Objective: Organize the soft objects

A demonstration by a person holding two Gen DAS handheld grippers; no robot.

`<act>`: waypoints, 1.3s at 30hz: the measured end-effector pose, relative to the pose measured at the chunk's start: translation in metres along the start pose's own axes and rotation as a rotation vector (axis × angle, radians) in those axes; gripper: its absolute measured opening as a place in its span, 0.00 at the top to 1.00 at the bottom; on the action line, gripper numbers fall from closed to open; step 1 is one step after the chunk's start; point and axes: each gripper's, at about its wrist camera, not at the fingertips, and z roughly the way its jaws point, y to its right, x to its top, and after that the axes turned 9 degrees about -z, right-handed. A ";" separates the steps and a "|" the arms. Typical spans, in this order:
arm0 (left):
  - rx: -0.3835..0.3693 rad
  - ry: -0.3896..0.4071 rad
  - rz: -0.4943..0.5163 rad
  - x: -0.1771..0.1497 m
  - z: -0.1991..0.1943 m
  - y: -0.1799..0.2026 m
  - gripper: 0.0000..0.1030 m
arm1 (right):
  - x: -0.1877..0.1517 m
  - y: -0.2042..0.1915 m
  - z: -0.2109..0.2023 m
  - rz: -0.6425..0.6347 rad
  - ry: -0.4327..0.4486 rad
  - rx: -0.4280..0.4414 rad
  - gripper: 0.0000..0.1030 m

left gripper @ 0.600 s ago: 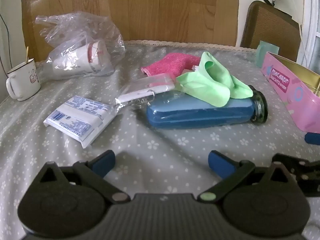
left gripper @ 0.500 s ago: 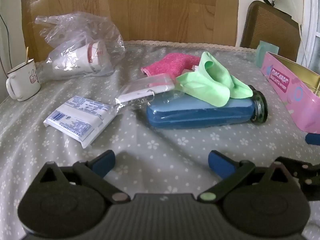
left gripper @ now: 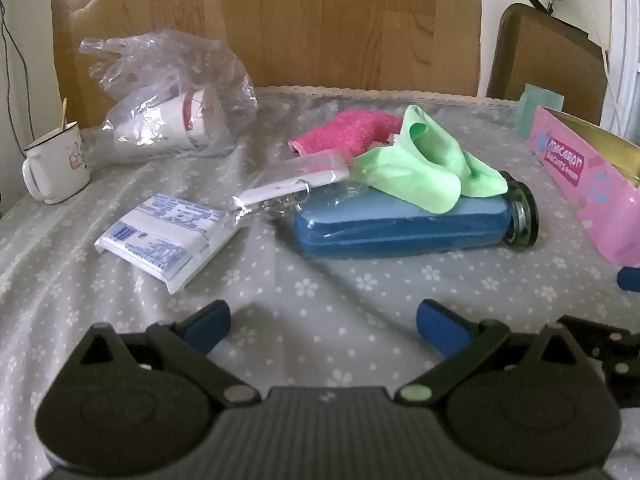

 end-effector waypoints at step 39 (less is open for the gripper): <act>-0.012 0.010 0.019 0.000 -0.001 -0.004 0.00 | 0.000 -0.013 -0.002 0.017 -0.004 -0.058 0.00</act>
